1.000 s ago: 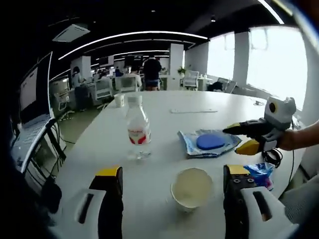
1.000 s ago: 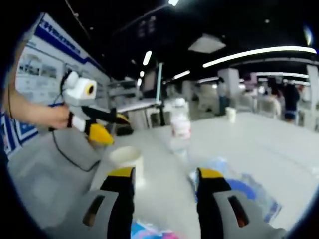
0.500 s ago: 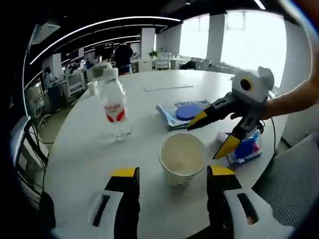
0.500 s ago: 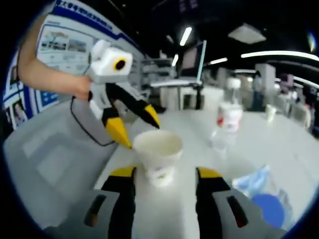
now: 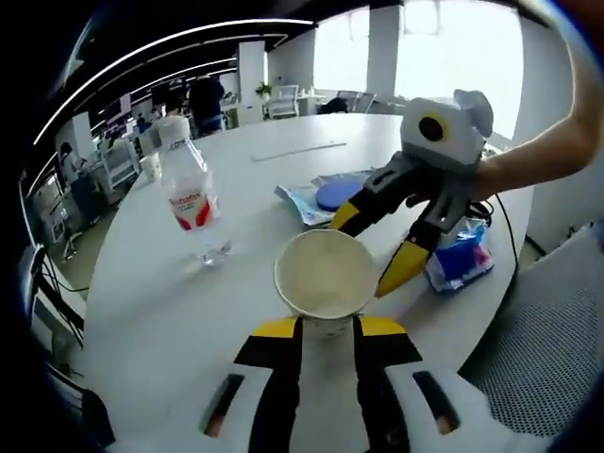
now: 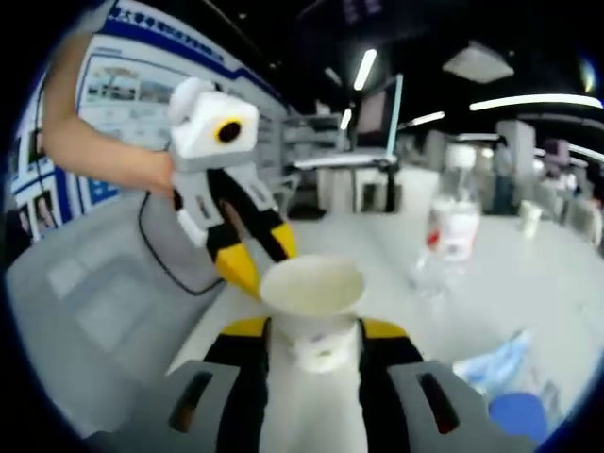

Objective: Arrange the tabletop items into an orderly group along one side of the table until the central work area is clear of visible clutter.

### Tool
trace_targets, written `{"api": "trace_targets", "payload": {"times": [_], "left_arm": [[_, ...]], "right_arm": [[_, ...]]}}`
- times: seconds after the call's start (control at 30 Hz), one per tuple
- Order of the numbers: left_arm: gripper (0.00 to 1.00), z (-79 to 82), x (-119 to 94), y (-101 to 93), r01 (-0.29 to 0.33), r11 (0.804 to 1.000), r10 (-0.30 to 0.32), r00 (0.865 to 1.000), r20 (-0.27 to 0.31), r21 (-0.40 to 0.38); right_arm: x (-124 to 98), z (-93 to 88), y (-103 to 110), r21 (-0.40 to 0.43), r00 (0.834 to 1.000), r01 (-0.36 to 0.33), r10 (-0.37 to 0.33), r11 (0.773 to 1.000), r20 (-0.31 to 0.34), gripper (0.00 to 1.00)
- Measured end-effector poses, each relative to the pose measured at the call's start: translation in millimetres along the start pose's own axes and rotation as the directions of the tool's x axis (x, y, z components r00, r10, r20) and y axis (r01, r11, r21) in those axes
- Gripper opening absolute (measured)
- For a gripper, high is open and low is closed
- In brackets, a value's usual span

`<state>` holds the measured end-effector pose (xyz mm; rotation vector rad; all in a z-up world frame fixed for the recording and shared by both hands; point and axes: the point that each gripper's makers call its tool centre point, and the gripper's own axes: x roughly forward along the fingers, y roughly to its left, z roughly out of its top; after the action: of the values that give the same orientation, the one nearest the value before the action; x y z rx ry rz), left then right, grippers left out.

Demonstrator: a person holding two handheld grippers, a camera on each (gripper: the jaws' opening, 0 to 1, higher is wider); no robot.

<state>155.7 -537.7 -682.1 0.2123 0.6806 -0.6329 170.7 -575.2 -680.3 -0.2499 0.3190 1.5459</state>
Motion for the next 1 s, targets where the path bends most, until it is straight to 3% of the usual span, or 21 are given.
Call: {"api": "trace_targets", "payload": {"times": [0.5, 0.7, 1.0], "left_arm": [[0.21, 17.2, 6, 11.5, -0.041, 0.999, 0.039, 0.997, 0.067, 0.019], [0.23, 36.6, 17, 7.0, -0.032, 0.999, 0.028, 0.995, 0.095, 0.043], [0.22, 50.0, 32, 13.7, -0.014, 0.998, 0.007, 0.992, 0.126, 0.057]], "right_arm": [[-6, 7.1, -21, -0.009, 0.996, 0.081, -0.08, 0.997, 0.026, 0.32], [-10, 9.1, -31, -0.023, 0.991, 0.131, -0.13, 0.991, 0.024, 0.34], [-15, 8.9, -51, -0.008, 0.98, 0.198, -0.198, 0.98, 0.034, 0.34]]}}
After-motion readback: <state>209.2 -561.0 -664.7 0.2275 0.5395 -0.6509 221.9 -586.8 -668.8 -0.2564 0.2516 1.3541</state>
